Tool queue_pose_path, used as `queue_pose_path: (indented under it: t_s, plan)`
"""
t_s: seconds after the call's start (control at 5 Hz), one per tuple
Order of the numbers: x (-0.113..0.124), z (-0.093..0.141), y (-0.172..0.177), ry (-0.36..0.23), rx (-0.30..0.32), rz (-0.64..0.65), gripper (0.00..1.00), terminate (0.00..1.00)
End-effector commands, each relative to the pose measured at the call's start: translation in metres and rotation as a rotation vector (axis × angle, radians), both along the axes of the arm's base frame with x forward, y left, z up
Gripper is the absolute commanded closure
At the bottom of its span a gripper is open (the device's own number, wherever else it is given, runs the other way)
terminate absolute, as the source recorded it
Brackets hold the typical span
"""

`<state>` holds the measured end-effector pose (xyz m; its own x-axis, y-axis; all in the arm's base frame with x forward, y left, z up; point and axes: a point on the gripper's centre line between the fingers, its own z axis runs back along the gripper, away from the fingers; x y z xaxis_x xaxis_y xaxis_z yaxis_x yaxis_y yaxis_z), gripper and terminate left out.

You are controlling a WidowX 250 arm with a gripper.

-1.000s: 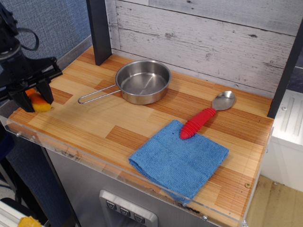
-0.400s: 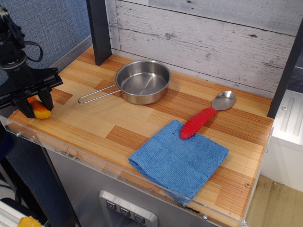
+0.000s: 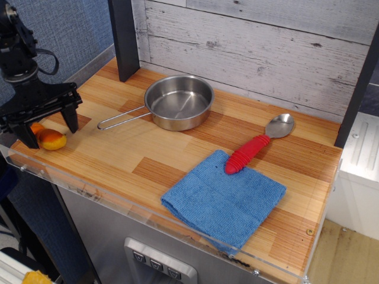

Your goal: Place the brown vegetable on the bottom left corner of the table.

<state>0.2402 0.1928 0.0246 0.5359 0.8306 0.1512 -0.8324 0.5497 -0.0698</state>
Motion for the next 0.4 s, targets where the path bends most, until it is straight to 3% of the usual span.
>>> queue_pose_path:
  t_s: [0.0,0.2]
  plan:
    - [0.004,0.021,0.000,-0.032,0.025,-0.007,0.00,0.00]
    - [0.008,0.038,-0.002,-0.046,0.011,-0.003,0.00,0.00]
